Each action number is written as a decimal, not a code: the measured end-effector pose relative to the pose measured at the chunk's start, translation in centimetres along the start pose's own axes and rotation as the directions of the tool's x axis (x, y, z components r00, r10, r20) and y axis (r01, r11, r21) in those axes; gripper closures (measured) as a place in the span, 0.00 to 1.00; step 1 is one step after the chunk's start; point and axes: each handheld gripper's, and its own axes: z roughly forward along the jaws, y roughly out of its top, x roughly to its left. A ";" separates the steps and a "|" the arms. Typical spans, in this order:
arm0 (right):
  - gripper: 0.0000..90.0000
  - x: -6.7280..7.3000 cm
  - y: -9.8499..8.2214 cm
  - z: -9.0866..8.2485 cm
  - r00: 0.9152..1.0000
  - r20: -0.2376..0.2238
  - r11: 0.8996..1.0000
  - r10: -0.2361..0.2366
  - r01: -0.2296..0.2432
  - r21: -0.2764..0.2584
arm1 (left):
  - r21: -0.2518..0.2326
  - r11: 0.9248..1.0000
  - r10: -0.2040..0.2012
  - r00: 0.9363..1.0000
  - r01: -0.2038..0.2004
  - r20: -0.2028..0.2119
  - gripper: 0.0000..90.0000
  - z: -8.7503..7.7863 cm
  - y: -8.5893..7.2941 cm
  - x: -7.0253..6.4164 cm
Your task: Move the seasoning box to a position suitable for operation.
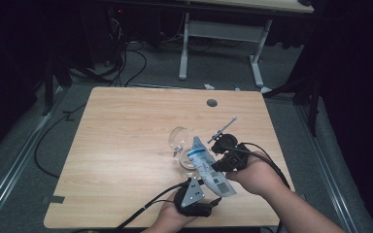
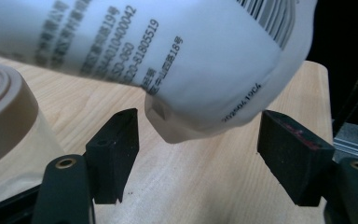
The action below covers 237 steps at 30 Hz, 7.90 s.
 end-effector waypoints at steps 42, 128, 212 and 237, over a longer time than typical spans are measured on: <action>1.00 -0.8 0.3 -0.3 0.999 0.041 1.000 -0.015 0.016 -0.020 | 0.035 0.999 -0.010 0.996 0.013 -0.084 0.65 0.6 2.3 -1.9; 1.00 -1.0 2.8 0.6 0.996 0.055 0.997 -0.073 0.074 -0.019 | 0.005 0.999 -0.046 0.995 0.046 -0.086 0.65 0.7 3.6 -1.4; 1.00 -1.2 3.3 -0.2 0.995 0.074 0.997 -0.074 0.077 -0.032 | -0.019 0.998 -0.060 0.996 0.059 -0.062 0.65 1.0 4.7 -0.9; 1.00 -1.1 3.5 -0.3 0.994 0.080 0.996 -0.075 0.078 -0.036 | -0.028 0.997 -0.067 0.996 0.065 -0.063 0.65 0.9 5.0 -0.9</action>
